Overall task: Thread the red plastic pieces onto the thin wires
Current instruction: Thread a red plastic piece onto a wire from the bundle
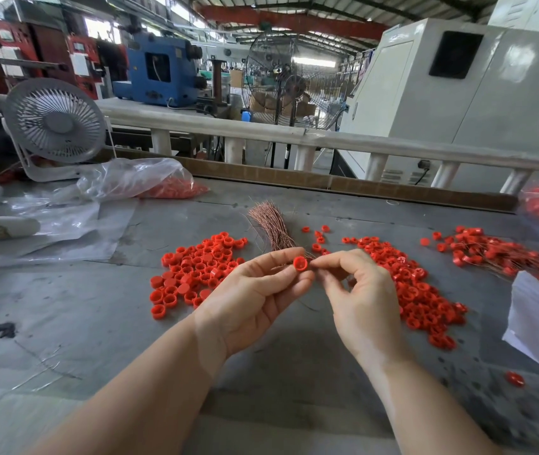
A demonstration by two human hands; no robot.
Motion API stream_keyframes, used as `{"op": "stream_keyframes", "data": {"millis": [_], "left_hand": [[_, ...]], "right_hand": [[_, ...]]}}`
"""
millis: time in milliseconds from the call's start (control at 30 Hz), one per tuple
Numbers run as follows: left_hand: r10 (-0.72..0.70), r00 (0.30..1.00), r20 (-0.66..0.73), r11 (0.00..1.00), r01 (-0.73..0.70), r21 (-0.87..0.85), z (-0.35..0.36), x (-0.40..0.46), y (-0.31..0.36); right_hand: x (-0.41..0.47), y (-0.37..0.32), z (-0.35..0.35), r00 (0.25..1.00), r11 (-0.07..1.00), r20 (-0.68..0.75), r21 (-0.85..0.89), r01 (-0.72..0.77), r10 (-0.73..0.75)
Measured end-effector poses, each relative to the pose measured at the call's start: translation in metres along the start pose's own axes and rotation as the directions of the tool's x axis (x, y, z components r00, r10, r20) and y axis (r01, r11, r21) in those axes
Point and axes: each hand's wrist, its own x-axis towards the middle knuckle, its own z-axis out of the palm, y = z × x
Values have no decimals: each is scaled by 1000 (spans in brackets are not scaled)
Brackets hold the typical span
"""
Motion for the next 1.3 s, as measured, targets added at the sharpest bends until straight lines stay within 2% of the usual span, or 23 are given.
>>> {"op": "stream_keyframes", "data": {"millis": [367,667,1033,1167,1300], "left_hand": [[8,1000,20,996,-10,87,1,-1,-1],[28,1000,-5,999,-28,46,-1,1,-1],[1,1000,-14,994,-3,-111,1,0,2],[3,999,-33,992,-7,-129,2,-1,2],[10,999,-50,990,-17,-143,2,-1,1]], "right_hand": [[0,0,-1,1000,1000,-16,-3,0,0],[0,1,1,1000,1000,-12,1,-2,2],[-1,1,1,985,985,-57,-79,156,-160],[-2,1,1,971,960,-37,-159,229,-238],[-3,1,1,968,949,1,-197,246,-251]]}}
